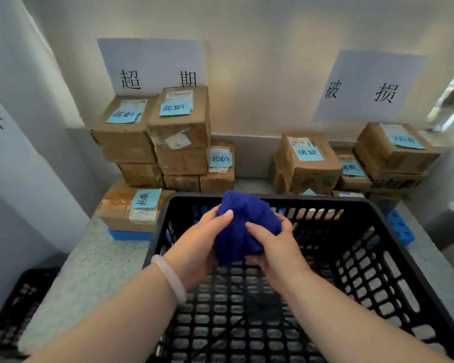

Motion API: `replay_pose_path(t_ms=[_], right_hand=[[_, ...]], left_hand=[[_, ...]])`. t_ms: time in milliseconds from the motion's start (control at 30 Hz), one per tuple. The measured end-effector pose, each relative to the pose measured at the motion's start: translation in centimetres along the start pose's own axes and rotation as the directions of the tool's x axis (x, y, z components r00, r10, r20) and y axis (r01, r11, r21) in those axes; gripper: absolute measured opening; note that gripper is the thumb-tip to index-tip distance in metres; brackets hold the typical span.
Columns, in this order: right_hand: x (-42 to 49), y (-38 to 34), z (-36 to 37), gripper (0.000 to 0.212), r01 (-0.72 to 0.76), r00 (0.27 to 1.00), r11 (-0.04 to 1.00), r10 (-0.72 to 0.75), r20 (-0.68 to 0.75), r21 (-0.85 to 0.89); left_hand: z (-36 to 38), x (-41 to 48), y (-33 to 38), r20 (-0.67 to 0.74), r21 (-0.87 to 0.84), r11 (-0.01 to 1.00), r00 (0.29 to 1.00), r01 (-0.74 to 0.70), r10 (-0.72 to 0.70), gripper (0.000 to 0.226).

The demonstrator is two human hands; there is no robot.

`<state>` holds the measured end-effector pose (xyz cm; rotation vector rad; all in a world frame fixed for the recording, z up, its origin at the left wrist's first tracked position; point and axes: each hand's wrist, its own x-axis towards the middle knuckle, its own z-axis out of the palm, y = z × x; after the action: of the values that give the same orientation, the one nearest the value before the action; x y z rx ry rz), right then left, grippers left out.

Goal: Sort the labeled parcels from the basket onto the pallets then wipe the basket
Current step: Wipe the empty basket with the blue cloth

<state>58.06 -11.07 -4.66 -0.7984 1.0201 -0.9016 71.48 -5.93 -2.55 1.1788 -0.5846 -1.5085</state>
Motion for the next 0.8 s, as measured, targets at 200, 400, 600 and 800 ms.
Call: replay_pose_path(t_ms=[200,400,600,800], right_hand=[[1.7,-1.9,2.2,0.049,0.32,0.919,0.83,-0.39,-0.065,-0.456],[6.9,-1.8,6.6,0.049,0.596,0.742,0.29,-0.556,0.376,-0.749],[9.8,3.6,12.1,0.058,0.623,0.761,-0.175,-0.091,0.642,-0.763],[11.6,1.6,9.5,0.06,0.604,0.742,-0.297,-0.132,0.658,-0.74]], left_hand=[[-5.4,-1.5,1.3,-0.171,0.661,0.707,0.866,-0.252,0.469,0.055],[-8.3,-1.4,-0.3,-0.319,0.646,0.76,0.879,-0.072,0.355,0.065],[-8.2,-1.5,-1.5,-0.27,0.815,0.579,0.858,-0.038,0.437,0.081],[-8.3,-1.6,-1.6,-0.286,0.815,0.579,0.86,-0.013,0.423,0.083]])
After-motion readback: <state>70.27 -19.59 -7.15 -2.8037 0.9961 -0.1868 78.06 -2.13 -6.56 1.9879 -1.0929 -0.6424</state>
